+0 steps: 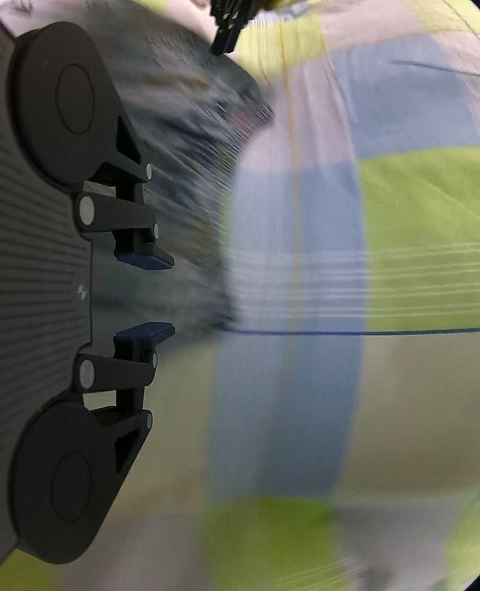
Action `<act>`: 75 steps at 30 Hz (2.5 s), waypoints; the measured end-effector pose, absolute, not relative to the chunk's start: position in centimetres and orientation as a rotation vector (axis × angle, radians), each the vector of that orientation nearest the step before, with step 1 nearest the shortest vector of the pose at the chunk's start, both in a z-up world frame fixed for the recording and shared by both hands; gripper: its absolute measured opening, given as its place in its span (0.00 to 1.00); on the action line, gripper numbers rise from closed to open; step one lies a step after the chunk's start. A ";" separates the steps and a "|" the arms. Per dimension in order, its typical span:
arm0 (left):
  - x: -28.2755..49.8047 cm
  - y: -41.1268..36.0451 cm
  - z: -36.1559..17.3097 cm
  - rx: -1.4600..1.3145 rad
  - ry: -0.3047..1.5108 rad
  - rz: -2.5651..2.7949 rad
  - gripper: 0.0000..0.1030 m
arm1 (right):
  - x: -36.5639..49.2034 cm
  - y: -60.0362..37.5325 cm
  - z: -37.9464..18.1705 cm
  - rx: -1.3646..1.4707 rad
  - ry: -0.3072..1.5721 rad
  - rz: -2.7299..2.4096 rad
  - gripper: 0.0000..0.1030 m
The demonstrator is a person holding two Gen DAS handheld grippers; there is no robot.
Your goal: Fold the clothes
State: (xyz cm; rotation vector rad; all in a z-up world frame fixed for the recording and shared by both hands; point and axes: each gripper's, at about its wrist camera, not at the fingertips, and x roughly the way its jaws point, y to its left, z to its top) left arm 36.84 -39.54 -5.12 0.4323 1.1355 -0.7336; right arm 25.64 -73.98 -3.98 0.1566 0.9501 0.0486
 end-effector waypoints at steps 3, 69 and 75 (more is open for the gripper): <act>34.1 -37.3 -5.4 0.447 1.223 -0.704 0.17 | 21.8 -72.7 -5.0 0.175 1.015 0.028 0.34; 36.4 -37.9 -8.3 1.889 -0.462 -1.642 0.40 | 12.8 -28.1 1.7 -0.051 0.926 -0.120 0.05; 37.8 -40.2 -11.2 2.143 -0.846 -1.621 0.37 | 12.3 -30.6 2.4 0.008 0.927 -0.100 0.05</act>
